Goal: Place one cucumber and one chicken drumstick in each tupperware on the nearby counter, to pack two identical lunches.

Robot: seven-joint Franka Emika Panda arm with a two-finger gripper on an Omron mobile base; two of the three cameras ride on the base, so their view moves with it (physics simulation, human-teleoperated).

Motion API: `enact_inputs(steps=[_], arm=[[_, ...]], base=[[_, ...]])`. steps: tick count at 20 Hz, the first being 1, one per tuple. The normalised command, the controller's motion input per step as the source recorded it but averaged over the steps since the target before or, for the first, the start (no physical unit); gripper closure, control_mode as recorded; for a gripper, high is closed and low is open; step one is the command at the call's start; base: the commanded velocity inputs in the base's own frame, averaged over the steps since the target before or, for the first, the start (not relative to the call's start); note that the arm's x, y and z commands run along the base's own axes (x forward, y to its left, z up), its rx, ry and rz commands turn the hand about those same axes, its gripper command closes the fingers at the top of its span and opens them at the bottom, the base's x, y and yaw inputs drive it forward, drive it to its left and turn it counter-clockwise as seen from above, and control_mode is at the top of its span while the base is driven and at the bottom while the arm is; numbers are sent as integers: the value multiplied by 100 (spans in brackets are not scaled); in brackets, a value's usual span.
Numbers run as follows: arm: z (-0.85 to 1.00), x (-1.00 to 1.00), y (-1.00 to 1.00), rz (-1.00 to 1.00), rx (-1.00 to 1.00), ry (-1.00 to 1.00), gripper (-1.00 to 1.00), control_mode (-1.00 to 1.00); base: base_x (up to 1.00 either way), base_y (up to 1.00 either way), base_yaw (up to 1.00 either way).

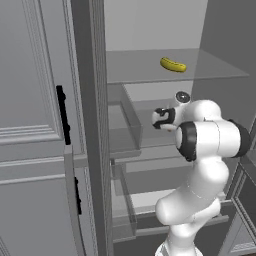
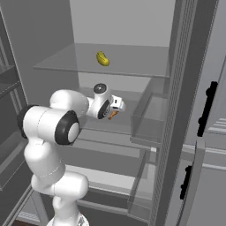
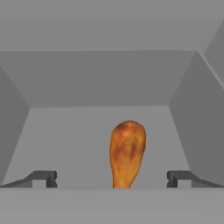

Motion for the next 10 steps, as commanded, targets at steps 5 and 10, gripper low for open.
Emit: enact_inputs(steps=[5,10], arm=[[-16,33,-22,0,0,6,-100,-100],[-14,8,-24,0,0,3,-100,-100]], base=[[0,0,0],[0,0,0]])
